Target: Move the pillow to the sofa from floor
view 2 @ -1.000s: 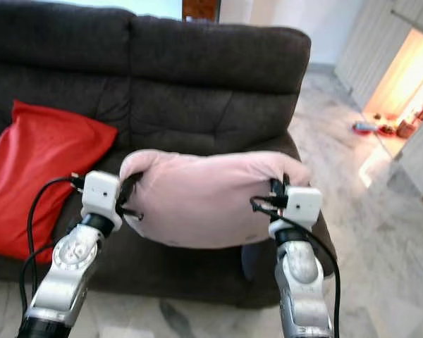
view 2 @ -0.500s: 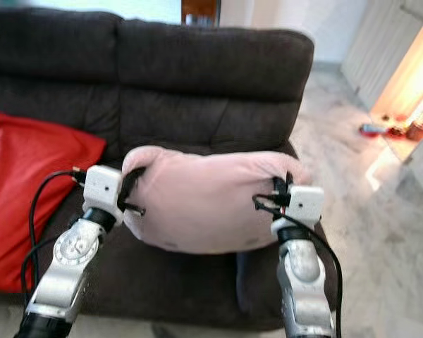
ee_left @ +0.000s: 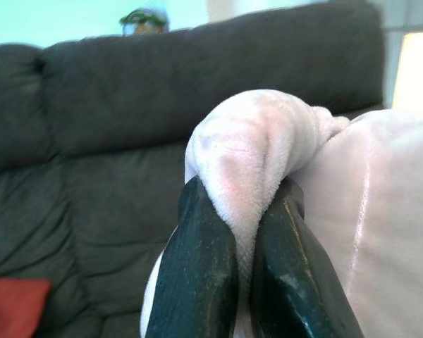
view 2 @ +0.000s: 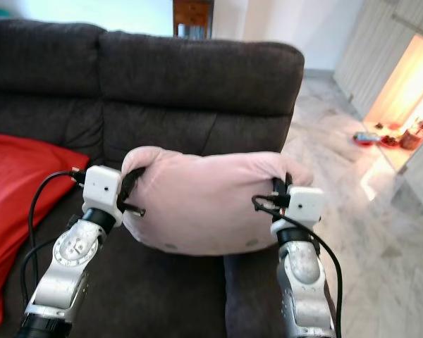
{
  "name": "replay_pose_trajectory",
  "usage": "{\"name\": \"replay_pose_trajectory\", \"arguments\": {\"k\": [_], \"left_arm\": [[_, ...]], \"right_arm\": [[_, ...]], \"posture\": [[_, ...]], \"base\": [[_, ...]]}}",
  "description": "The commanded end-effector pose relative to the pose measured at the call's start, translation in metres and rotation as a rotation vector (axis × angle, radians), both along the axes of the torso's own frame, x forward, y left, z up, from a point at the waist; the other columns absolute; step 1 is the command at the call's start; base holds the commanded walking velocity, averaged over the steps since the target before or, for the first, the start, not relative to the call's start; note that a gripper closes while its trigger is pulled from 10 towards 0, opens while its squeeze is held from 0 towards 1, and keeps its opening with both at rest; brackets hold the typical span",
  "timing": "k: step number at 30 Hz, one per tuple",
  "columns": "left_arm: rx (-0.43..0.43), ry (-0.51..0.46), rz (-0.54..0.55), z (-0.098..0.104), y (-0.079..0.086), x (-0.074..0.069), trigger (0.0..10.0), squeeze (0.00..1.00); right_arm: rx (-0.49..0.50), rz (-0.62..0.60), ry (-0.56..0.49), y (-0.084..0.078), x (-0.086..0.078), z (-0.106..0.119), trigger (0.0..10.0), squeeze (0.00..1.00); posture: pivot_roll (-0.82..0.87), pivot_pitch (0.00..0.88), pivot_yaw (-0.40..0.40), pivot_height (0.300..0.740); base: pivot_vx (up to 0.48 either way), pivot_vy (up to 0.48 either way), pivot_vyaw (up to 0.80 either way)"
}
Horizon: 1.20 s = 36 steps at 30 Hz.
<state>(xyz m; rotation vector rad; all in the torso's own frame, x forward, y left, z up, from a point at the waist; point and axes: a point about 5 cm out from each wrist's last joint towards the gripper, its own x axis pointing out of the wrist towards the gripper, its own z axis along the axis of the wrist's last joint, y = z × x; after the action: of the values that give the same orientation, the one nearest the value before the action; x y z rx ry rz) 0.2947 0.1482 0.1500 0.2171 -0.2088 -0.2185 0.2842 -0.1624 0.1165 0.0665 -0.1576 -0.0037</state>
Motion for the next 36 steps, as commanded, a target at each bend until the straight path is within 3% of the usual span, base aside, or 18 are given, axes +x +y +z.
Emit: {"name": "replay_pose_trajectory", "arguments": {"k": [1,8,11,13,16,18,21,24,25,26,30,32,36], "left_arm": [[-0.049,-0.023,-0.047,0.011,-0.005,0.000,10.0,0.00],[-0.007,0.024,-0.163,0.020,-0.007,0.001,10.0,0.00],[0.056,0.033,-0.174,0.025,0.002,0.006,10.0,0.00],[0.162,0.057,-0.166,0.025,0.015,0.011,10.0,0.00],[0.248,0.065,-0.071,0.025,0.035,0.018,10.0,0.00],[0.248,0.065,-0.071,0.025,0.035,0.018,10.0,0.00],[0.283,0.055,0.038,0.030,0.051,0.024,10.0,0.00],[0.307,0.066,0.078,0.031,0.056,0.026,10.0,0.00],[0.334,0.082,0.105,0.031,0.060,0.028,10.0,0.00],[0.412,0.163,0.123,0.018,0.063,0.031,10.0,0.00],[0.458,0.214,0.130,0.008,0.065,0.033,10.0,0.00],[0.478,0.253,0.149,0.001,0.065,0.038,10.0,0.00],[0.484,0.280,0.175,-0.004,0.064,0.046,10.0,0.00]], "right_arm": [[-0.003,-0.020,-0.044,-0.006,-0.001,0.009,10.0,0.00],[-0.051,0.076,0.022,-0.009,-0.013,0.004,10.0,0.00],[-0.096,0.179,0.048,-0.011,-0.018,0.007,10.0,0.00],[-0.167,0.321,0.100,-0.011,-0.023,0.009,10.0,0.00],[-0.241,0.492,0.142,-0.005,-0.029,0.015,10.0,0.00],[-0.241,0.492,0.142,-0.005,-0.029,0.015,10.0,0.00],[-0.265,0.594,0.161,0.001,-0.032,0.021,10.0,0.00],[-0.264,0.660,0.174,0.006,-0.035,0.024,10.0,0.00],[-0.263,0.720,0.195,0.010,-0.039,0.026,10.0,0.00],[-0.293,0.852,0.273,0.014,-0.050,0.023,10.0,0.00],[-0.316,0.927,0.339,0.013,-0.059,0.019,10.0,0.00],[-0.332,0.988,0.438,0.011,-0.069,0.010,10.0,0.00],[-0.335,1.027,0.534,0.008,-0.076,0.002,10.0,0.00]], "posture": [[0.07,0.000,-0.088,0.740],[0.07,0.000,-0.091,0.740],[0.06,0.000,-0.087,0.740],[0.06,0.000,-0.084,0.740],[0.05,0.000,-0.083,0.740],[0.05,0.000,-0.083,0.740],[0.06,0.000,-0.086,0.740],[0.06,0.000,-0.089,0.740],[0.06,0.000,-0.091,0.740],[0.05,0.000,-0.095,0.740],[0.05,0.000,-0.096,0.740],[0.05,0.000,-0.100,0.740],[0.05,0.000,-0.101,0.740]], "base": [[0.000,0.000,0.00],[0.000,0.000,0.00],[0.000,0.000,0.00],[0.000,0.000,0.00],[0.000,0.000,0.00],[0.000,0.000,0.00],[0.000,0.000,0.00],[0.000,0.000,0.00],[0.000,0.000,0.00],[0.000,0.000,0.00],[0.000,0.000,0.00],[0.000,0.000,0.00],[0.000,0.000,0.00]]}}
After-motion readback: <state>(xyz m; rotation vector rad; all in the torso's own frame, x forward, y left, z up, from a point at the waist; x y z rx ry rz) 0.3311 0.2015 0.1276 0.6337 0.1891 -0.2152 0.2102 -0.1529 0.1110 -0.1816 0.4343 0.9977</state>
